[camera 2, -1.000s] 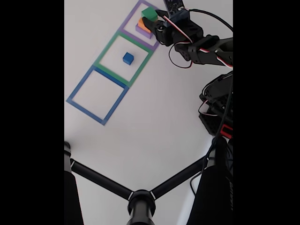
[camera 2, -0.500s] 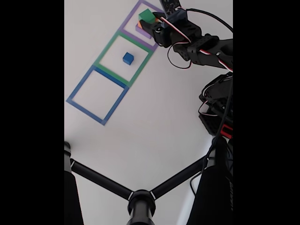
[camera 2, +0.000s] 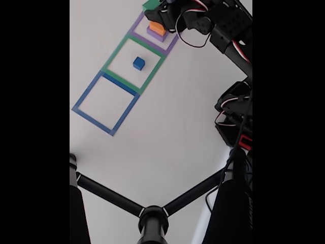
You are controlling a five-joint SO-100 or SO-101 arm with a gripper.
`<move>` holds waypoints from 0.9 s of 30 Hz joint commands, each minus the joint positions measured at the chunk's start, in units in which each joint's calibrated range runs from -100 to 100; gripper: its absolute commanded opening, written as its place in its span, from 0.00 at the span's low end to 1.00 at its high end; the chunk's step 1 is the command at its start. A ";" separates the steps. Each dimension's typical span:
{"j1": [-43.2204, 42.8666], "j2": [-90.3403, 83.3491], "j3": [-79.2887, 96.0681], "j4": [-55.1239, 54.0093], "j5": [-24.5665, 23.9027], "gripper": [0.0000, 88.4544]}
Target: Tower of hanoi
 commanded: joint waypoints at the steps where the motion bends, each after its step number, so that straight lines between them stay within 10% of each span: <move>1: -3.42 -2.48 -19.12 18.89 0.59 0.09; 27: -27.39 -1.43 -31.39 32.17 0.59 0.08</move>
